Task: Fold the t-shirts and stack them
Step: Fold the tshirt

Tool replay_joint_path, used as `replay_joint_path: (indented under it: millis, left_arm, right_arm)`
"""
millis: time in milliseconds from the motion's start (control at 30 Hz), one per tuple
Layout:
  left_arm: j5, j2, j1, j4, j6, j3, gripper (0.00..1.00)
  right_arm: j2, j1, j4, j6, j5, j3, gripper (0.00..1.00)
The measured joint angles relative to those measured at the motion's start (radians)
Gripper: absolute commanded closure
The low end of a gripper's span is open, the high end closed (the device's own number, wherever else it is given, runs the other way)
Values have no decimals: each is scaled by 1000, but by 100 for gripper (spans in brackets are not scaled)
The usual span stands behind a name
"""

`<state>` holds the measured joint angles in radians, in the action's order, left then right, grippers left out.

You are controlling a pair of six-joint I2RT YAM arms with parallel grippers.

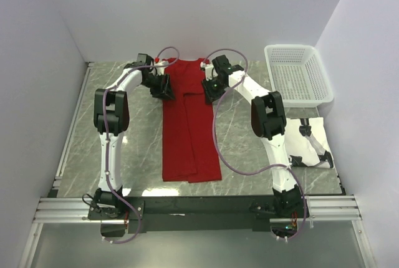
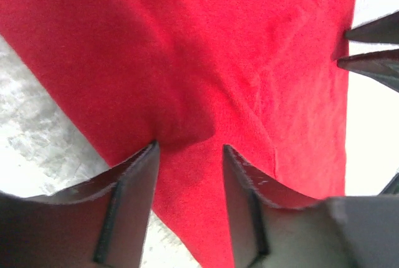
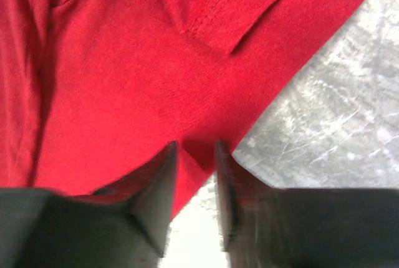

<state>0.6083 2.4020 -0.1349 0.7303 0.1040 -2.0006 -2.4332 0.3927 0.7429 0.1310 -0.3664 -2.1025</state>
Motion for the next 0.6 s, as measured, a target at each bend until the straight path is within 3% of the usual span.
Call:
replay_joint_path:
  millis: [133, 233, 367, 400, 433, 600]
  left_arm:
    - [13, -41, 0, -29, -65, 46, 37]
    - [6, -180, 4, -89, -111, 192, 31]
    - [12, -471, 11, -182, -203, 371, 25]
    - [21, -571, 13, -211, -237, 419, 8]
    - [32, -664, 14, -245, -280, 461, 1]
    - [144, -1122, 14, -362, -511, 682, 1]
  right_arm:
    - [40, -1, 4, 4, -15, 14, 40]
    - [173, -4, -1, 29, -31, 102, 27]
    - [511, -4, -97, 95, -46, 284, 12]
    - [609, -4, -132, 117, -48, 328, 11]
    - [684, -4, -169, 138, -50, 364, 11]
    - [1083, 3, -412, 300, -108, 613, 9]
